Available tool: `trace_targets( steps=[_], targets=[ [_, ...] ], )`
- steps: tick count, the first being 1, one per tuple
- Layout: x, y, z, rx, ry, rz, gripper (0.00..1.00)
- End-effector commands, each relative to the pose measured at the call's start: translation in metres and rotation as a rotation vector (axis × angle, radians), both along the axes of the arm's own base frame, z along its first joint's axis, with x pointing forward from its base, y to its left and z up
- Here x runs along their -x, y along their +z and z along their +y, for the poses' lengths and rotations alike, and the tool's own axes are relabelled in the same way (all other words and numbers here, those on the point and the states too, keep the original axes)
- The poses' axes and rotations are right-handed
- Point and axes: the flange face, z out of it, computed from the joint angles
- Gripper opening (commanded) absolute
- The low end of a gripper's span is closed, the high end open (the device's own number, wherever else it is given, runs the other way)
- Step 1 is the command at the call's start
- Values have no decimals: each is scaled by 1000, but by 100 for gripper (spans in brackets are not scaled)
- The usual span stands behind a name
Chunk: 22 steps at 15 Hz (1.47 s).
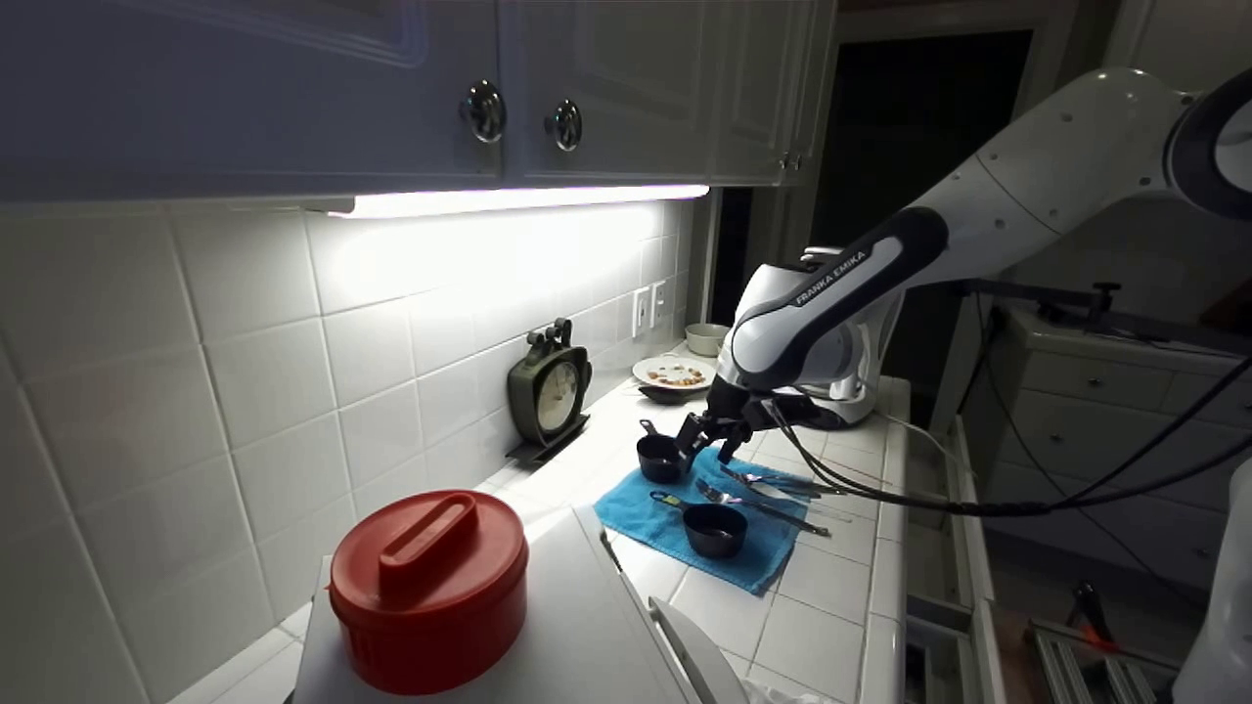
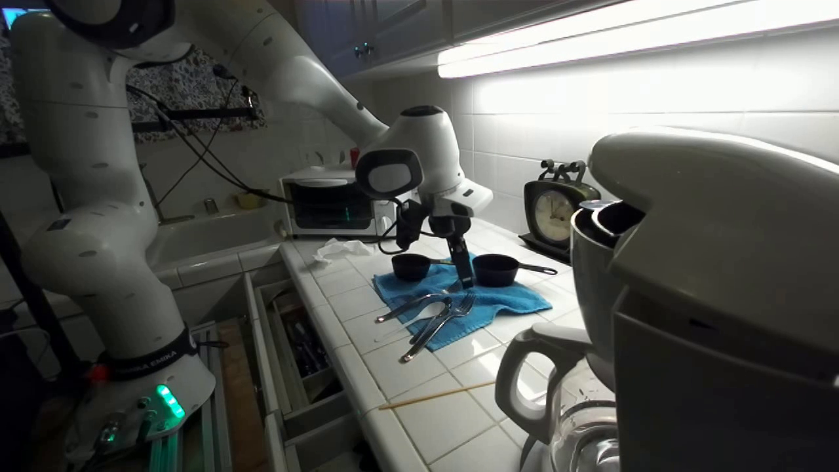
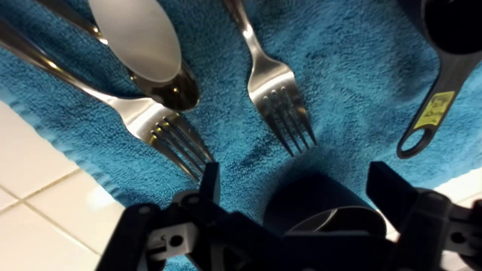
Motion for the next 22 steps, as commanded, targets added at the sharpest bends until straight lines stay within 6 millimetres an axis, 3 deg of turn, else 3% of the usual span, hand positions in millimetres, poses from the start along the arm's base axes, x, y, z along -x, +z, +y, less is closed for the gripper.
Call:
trace_targets(
  steps=[1, 5, 6, 12, 13, 14, 22],
  targets=[
    [-10, -3, 1, -23, -25, 67, 99],
    [-17, -6, 2, -57, -66, 98, 92],
    [-19, -7, 3, -61, -77, 107, 86],
    [-29, -11, 3, -85, -152, 137, 88],
    [-31, -12, 4, -89, -160, 141, 84],
    [-32, -12, 4, -93, -166, 145, 66],
    [-38, -13, 3, -103, -185, 167, 12]
  ],
)
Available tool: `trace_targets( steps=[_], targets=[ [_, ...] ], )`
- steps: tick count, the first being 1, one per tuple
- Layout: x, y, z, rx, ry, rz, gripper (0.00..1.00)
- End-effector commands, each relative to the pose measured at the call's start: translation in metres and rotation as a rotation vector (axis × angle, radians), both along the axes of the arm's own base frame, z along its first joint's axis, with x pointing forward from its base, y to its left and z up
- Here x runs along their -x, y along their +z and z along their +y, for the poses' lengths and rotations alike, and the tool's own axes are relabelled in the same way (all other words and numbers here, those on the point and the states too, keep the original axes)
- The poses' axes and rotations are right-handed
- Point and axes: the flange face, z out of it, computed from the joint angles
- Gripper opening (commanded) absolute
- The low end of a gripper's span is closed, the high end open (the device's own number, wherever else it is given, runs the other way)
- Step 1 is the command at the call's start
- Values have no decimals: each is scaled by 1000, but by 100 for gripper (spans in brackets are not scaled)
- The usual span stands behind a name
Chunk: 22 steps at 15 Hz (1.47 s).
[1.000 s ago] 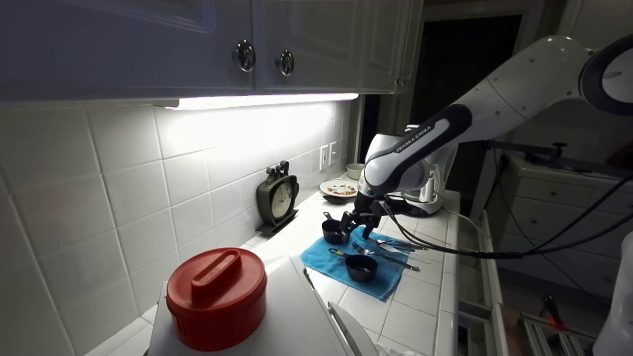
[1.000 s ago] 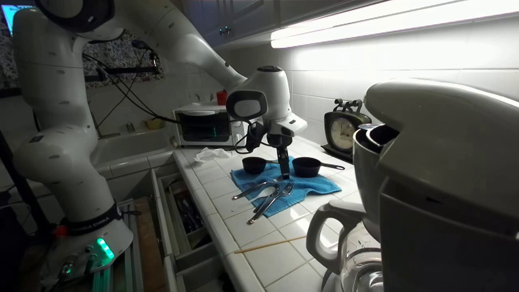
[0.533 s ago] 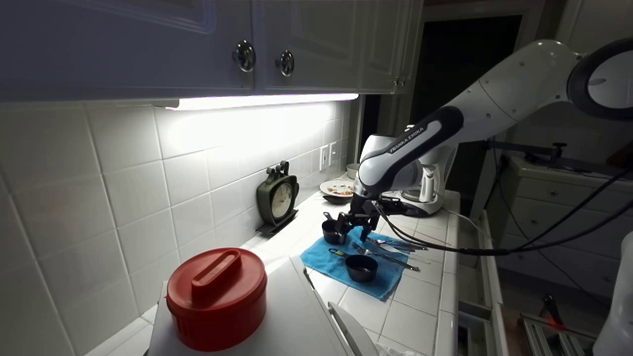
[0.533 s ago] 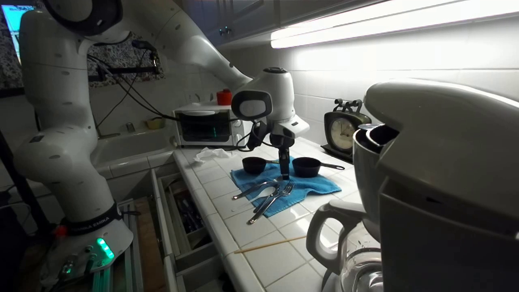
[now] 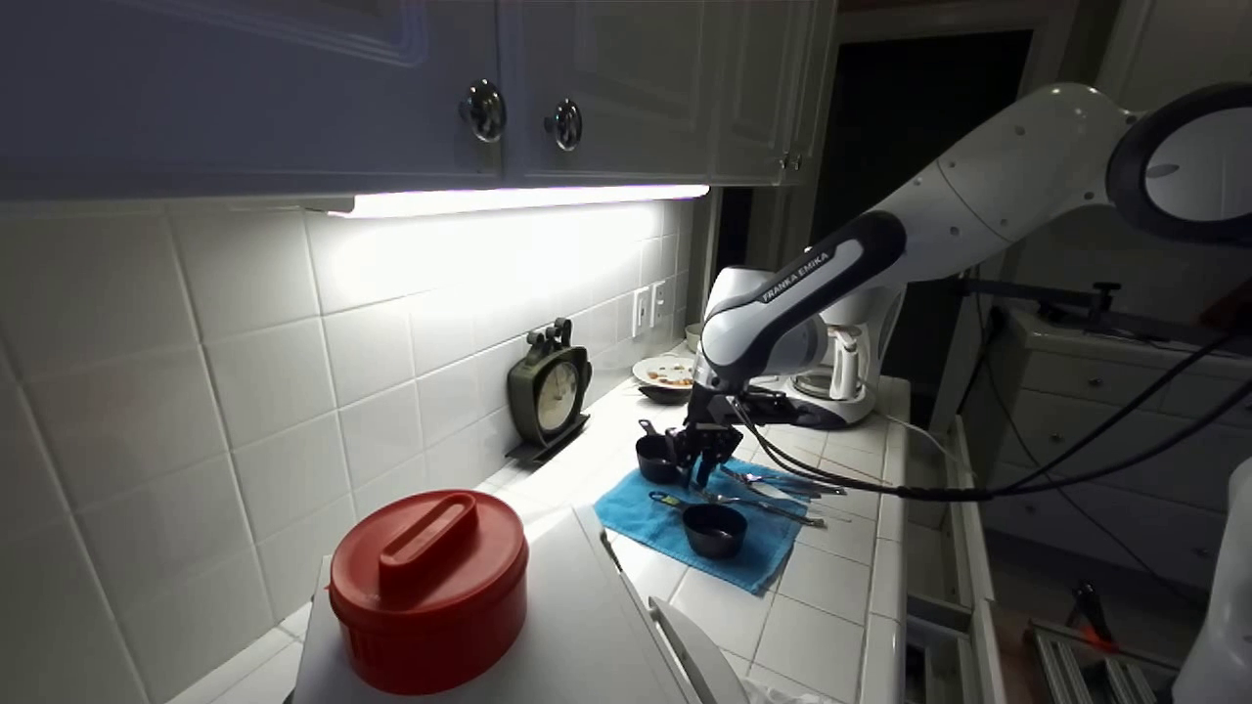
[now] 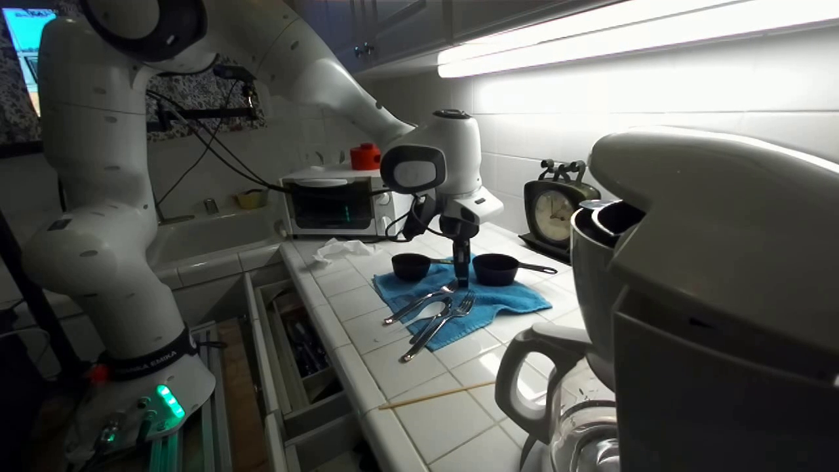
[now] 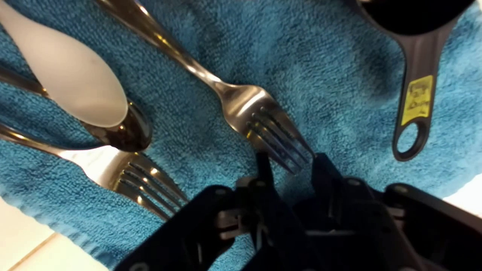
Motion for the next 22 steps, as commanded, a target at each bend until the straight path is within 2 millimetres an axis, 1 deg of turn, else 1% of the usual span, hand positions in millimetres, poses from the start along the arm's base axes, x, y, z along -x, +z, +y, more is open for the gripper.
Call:
trace_targets(
  steps=[1, 5, 6, 7, 10, 11, 12, 15, 16, 17, 20, 21, 22],
  targets=[
    [-8, 2, -1, 4, -13, 21, 7],
    [-10, 4, -1, 6, -11, 20, 0],
    [-10, 4, -1, 6, -10, 23, 5],
    [-10, 4, -1, 4, -8, 24, 7],
    [-9, 4, 0, -1, -5, 31, 7],
    [-9, 5, 0, -3, -5, 32, 23],
    [-9, 7, 1, -6, -6, 33, 34],
    [-8, 12, 3, -13, 1, 37, 50],
    [-8, 13, 3, -17, 4, 40, 50],
    [-8, 14, 4, -20, 7, 44, 47],
    [-9, 16, 9, -34, 23, 59, 34],
    [-9, 16, 11, -37, 29, 62, 26],
    [-9, 16, 13, -41, 34, 68, 28]
  ],
)
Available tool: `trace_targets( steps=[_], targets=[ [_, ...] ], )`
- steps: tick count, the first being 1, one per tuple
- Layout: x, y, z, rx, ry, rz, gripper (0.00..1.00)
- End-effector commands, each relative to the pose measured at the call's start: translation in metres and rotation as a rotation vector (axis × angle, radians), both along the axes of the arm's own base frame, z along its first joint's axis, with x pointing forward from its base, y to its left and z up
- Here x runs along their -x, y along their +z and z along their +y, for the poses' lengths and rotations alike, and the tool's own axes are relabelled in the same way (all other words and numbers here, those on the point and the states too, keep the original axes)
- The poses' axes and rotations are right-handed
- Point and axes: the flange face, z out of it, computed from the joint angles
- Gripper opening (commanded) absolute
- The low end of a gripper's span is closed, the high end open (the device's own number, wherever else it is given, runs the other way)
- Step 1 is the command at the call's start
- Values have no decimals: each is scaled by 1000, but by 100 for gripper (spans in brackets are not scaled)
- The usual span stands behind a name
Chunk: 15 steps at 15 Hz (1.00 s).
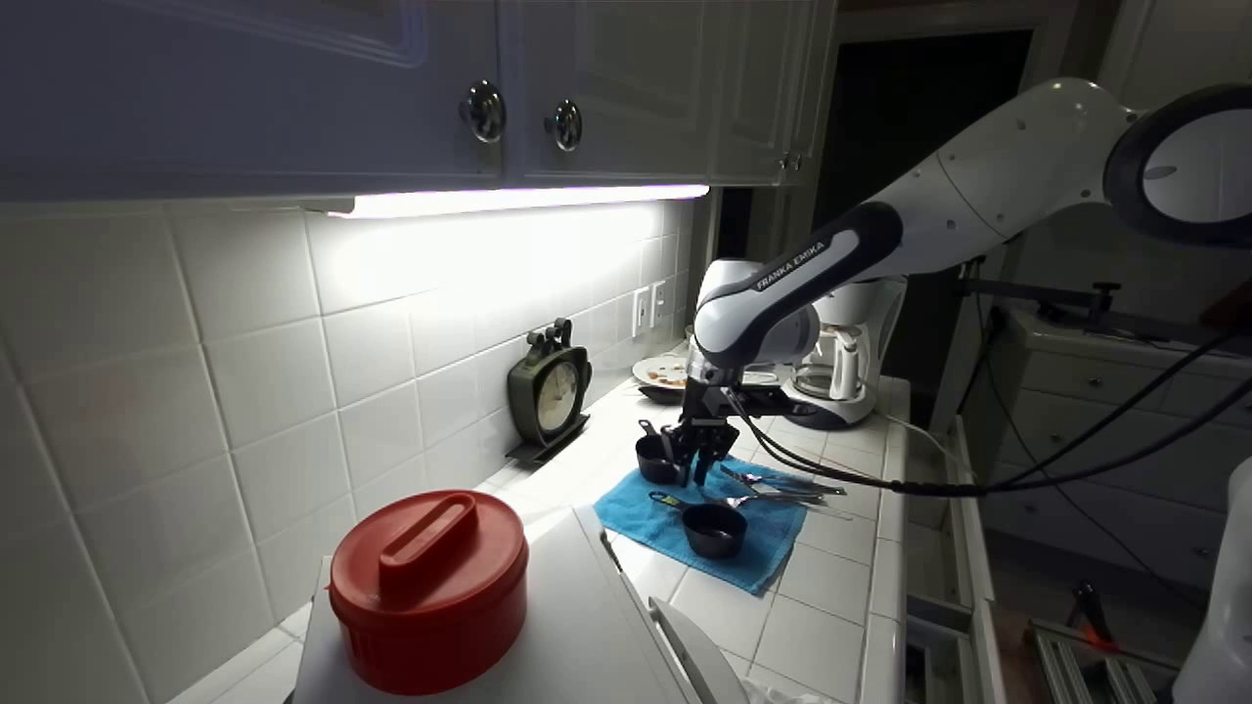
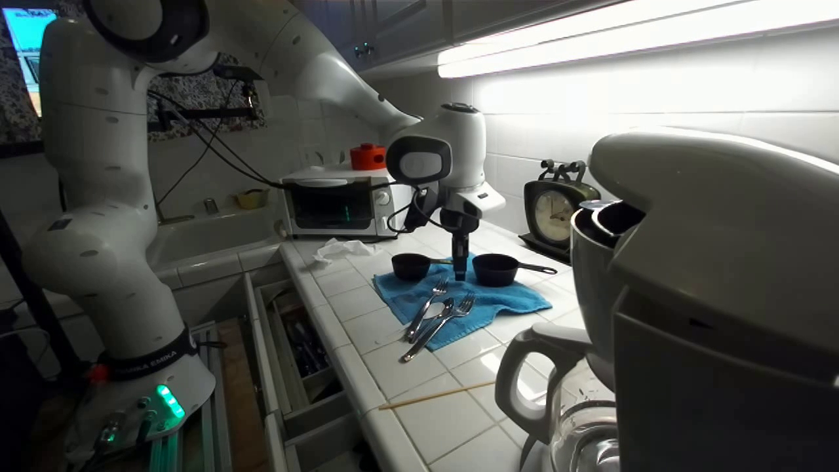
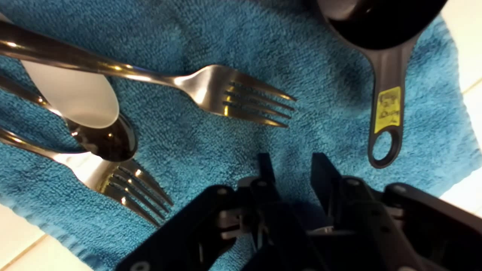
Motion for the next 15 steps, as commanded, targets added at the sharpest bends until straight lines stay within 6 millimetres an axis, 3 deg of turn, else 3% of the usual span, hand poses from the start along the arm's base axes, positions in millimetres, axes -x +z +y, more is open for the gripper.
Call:
trace_targets(
  steps=[1, 4, 7, 8, 13, 15],
  targets=[
    [-2, 7, 10, -9, 21, 26, 24],
    [-3, 8, 16, -12, 37, 37, 24],
    [-1, 7, 21, -15, 53, 52, 29],
    [-1, 7, 22, -14, 56, 55, 35],
    [-1, 8, 21, 3, 68, 65, 39],
    [0, 9, 21, 21, 77, 69, 35]
  ],
)
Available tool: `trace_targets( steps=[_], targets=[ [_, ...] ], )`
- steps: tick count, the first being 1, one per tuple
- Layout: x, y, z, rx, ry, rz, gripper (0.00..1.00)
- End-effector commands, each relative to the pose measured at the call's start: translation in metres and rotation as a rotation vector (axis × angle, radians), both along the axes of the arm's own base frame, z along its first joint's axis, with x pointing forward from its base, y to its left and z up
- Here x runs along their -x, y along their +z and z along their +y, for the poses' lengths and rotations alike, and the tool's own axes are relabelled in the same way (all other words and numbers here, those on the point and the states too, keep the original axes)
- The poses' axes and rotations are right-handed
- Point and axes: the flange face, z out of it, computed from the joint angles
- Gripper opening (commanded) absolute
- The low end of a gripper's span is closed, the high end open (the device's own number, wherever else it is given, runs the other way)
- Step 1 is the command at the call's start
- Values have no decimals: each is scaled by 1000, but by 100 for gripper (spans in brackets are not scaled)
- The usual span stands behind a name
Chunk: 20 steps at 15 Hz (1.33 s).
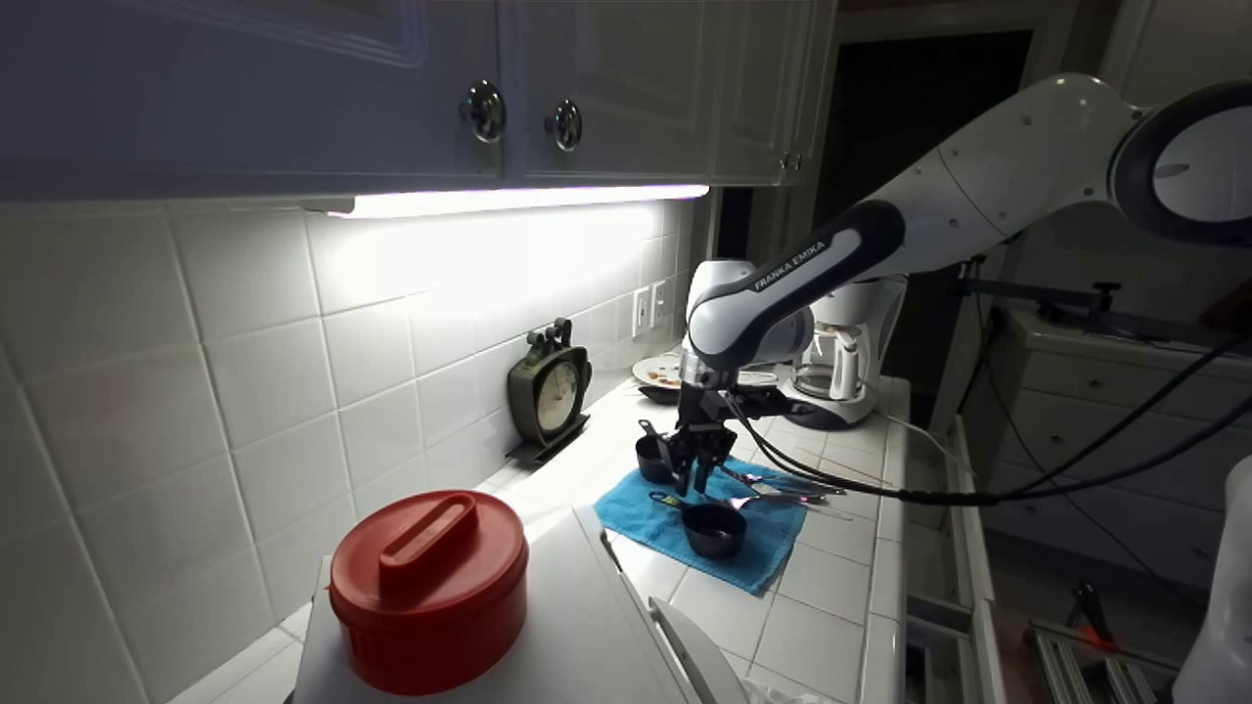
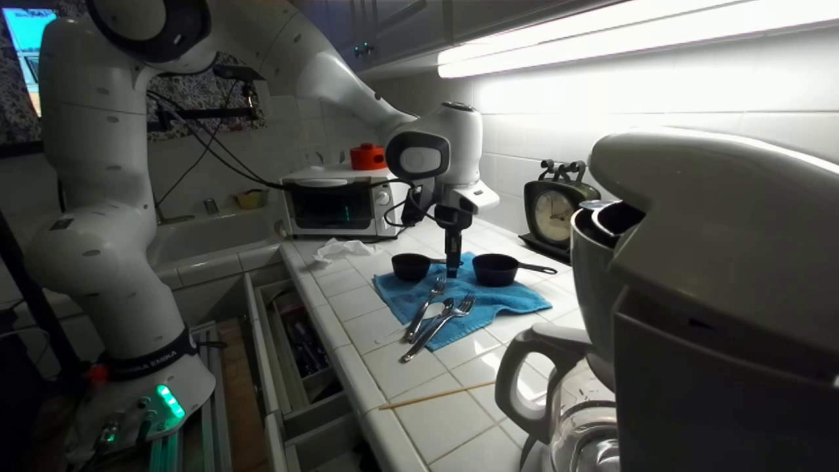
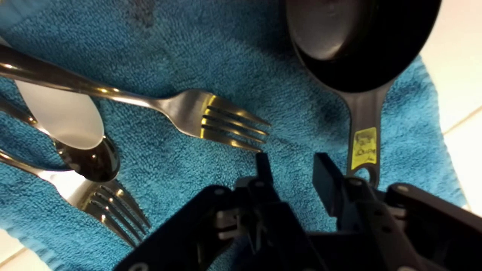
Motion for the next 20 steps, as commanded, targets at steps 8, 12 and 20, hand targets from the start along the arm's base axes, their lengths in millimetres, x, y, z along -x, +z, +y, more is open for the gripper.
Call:
trace_targets(
  steps=[8, 12, 20],
  targets=[
    [4, 10, -2, 60, 55, 38, 32],
    [6, 7, 1, 58, 69, 58, 31],
    [9, 1, 5, 59, 94, 104, 22]
  ],
)
